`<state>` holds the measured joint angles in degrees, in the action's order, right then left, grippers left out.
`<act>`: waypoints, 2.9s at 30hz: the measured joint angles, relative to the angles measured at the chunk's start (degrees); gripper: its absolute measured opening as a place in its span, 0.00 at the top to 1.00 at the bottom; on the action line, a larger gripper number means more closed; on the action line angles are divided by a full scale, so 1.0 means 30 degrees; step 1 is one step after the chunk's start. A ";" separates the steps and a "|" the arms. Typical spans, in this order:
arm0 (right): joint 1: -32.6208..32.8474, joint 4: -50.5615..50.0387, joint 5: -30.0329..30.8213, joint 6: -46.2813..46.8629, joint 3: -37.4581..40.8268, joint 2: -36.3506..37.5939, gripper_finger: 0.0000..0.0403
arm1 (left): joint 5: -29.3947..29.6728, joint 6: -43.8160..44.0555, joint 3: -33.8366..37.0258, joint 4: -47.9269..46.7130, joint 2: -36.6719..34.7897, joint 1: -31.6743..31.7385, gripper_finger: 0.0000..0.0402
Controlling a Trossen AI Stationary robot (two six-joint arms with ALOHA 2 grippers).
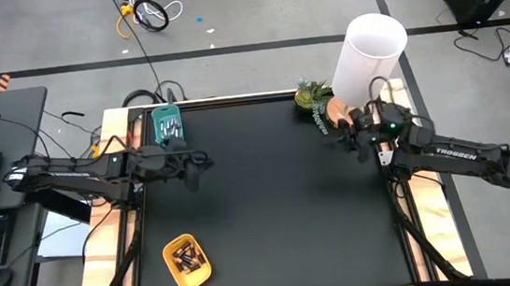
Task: Sort batteries
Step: Return to Home Position
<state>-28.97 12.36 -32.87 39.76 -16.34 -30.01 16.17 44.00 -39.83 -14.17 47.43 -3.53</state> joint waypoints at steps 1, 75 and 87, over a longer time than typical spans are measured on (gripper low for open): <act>0.0030 -0.1082 -0.0169 -0.0210 0.0000 -0.0011 1.00 | 0.0285 -0.1062 0.0000 -0.0157 0.0004 0.0000 0.85; 0.0350 -0.8989 0.2596 -0.2161 0.2055 0.9934 1.00 | 0.2585 -0.6569 1.2365 0.7011 -0.2921 0.0351 0.85; 0.0321 -0.5880 0.2624 -0.2148 0.4343 0.9926 1.00 | 0.2593 -0.6569 1.3121 0.6309 -0.5342 0.0357 0.85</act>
<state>-28.01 -5.28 -25.00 33.32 -3.31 -0.23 23.95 24.29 -0.47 4.76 31.40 -2.46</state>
